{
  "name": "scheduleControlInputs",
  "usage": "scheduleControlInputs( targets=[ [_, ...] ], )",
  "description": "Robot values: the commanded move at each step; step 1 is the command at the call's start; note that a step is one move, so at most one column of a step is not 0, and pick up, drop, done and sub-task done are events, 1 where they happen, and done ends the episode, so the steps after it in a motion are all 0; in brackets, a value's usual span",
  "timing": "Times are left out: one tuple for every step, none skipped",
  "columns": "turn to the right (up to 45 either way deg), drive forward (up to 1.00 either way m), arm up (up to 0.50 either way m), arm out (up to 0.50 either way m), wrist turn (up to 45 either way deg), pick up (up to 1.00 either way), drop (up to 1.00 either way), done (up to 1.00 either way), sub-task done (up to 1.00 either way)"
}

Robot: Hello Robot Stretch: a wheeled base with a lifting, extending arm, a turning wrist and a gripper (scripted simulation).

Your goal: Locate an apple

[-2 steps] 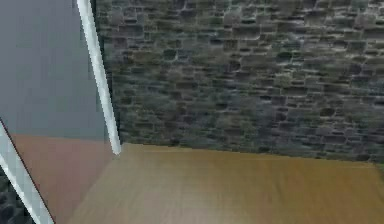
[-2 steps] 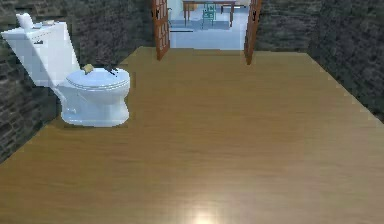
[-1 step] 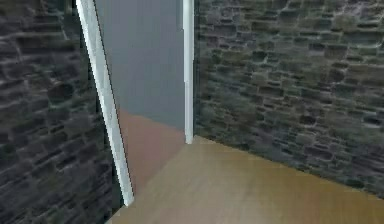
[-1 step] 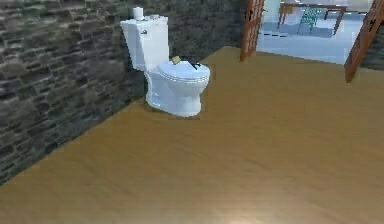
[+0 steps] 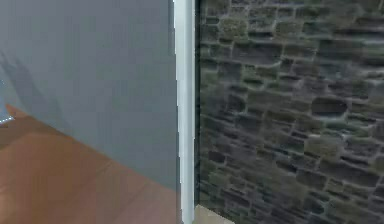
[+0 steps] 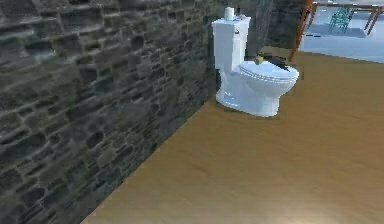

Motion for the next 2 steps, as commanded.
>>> scheduleControlInputs(
  targets=[
    [-18.0, 0.0, 0.0, 0.0, 0.0, 0.0, 0.0, 0.0, 0.0],
    [0.0, 0.1, 0.0, 0.0, 0.0, 0.0, 0.0, 0.0, 0.0]
  ],
)
